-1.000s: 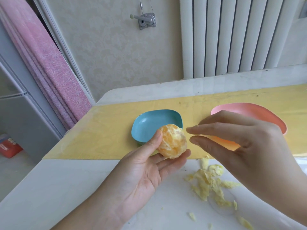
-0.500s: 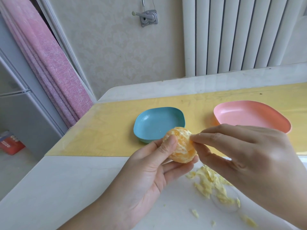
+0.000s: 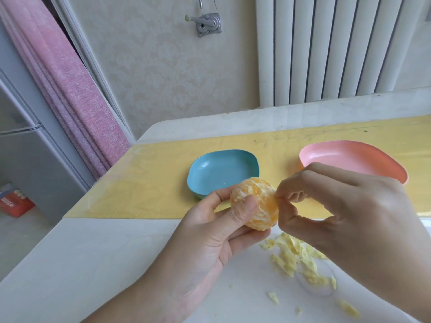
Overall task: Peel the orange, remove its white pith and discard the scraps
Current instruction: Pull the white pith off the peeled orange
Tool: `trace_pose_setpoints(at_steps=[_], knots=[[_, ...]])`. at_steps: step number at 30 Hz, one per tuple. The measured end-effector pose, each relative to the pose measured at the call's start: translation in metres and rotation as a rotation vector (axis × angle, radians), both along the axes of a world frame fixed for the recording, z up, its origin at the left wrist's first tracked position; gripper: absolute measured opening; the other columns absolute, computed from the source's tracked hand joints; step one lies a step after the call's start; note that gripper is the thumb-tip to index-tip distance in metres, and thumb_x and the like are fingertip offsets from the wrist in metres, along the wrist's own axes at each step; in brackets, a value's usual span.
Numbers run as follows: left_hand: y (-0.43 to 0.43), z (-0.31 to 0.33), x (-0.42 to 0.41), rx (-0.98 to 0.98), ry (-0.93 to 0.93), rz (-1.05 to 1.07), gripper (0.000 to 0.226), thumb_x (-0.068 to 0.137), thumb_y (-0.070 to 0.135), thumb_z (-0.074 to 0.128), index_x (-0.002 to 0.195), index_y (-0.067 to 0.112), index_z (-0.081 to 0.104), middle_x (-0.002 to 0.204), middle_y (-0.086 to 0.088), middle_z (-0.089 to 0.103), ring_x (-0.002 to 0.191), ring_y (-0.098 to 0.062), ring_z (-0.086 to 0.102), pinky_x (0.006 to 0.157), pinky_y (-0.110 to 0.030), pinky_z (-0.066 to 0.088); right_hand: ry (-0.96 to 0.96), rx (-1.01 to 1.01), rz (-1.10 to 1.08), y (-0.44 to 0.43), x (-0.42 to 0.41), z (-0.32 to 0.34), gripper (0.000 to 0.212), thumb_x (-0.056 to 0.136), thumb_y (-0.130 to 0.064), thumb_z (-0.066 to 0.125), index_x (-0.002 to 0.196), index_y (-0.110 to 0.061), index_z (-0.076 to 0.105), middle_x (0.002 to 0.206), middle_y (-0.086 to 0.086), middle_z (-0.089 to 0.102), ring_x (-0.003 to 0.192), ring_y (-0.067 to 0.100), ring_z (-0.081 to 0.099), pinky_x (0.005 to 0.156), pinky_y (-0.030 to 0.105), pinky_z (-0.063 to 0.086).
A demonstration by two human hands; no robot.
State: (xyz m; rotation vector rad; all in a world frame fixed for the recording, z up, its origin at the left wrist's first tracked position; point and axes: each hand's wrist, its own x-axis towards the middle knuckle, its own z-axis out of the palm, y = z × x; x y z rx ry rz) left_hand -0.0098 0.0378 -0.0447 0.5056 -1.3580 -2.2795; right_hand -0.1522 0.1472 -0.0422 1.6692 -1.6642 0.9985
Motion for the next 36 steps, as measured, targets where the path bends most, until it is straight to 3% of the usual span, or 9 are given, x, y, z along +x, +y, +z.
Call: trace_pose_setpoints(at_steps=[6,10,14,18,25,30,36], knots=[[-0.003,0.003,-0.001,0.001,0.06,-0.01,0.064,0.067,0.021,0.078,0.123,-0.001,0.055,0.113,-0.019,0.068,0.1,-0.026,0.068,0.079,-0.03,0.055,-0.383,0.052,0.151,0.0,0.0,0.007,0.006,0.068,-0.02,0.066,0.066,-0.026,0.066,0.059,-0.017,0.062,0.065,0.0,0.062,0.062,0.006,0.046],[-0.01,0.006,-0.002,0.023,0.117,0.026,0.078,0.059,0.024,0.087,0.124,-0.003,0.054,0.116,-0.022,0.066,0.102,-0.03,0.067,0.079,-0.031,0.056,-0.641,0.097,0.374,0.002,-0.006,0.011,0.009,0.072,-0.026,0.071,0.079,-0.031,0.072,0.074,-0.018,0.07,0.07,-0.002,0.068,0.067,0.007,0.05],[-0.011,0.007,0.0,0.003,0.132,0.026,0.076,0.06,0.024,0.087,0.124,-0.001,0.055,0.118,-0.021,0.065,0.101,-0.027,0.067,0.081,-0.032,0.055,-0.408,0.104,0.263,0.002,-0.006,0.011,0.02,0.076,-0.036,0.068,0.093,-0.028,0.075,0.08,-0.016,0.07,0.074,-0.001,0.066,0.068,0.014,0.052],[-0.008,0.005,0.001,-0.043,0.098,0.037,0.077,0.058,0.024,0.088,0.125,0.001,0.056,0.119,-0.021,0.064,0.102,-0.027,0.067,0.082,-0.032,0.055,-0.209,0.047,0.125,0.003,-0.004,0.008,0.016,0.075,-0.027,0.073,0.09,-0.021,0.076,0.078,-0.012,0.068,0.065,0.004,0.061,0.06,0.014,0.047],[-0.005,0.004,0.003,-0.164,0.014,0.021,0.042,0.071,0.021,0.077,0.111,0.01,0.069,0.111,-0.013,0.07,0.099,-0.022,0.068,0.081,-0.028,0.054,0.206,0.001,-0.01,0.004,0.0,0.003,0.012,0.085,-0.012,0.065,0.084,-0.006,0.075,0.071,0.004,0.067,0.046,0.026,0.055,0.036,0.029,0.042],[-0.001,0.005,0.004,-0.139,-0.034,0.006,0.04,0.07,0.028,0.074,0.106,0.01,0.071,0.104,-0.013,0.072,0.092,-0.021,0.07,0.077,-0.026,0.055,0.35,0.018,-0.053,0.006,0.0,0.001,0.013,0.08,-0.003,0.066,0.066,-0.004,0.067,0.059,0.008,0.057,0.043,0.03,0.049,0.033,0.032,0.039],[0.001,0.006,0.004,-0.146,-0.081,-0.004,0.037,0.074,0.028,0.073,0.106,0.009,0.071,0.101,-0.013,0.073,0.091,-0.024,0.071,0.075,-0.026,0.055,0.421,0.025,-0.047,0.005,0.0,0.001,0.019,0.077,0.0,0.065,0.06,-0.007,0.062,0.058,0.008,0.053,0.045,0.029,0.046,0.039,0.034,0.04]])
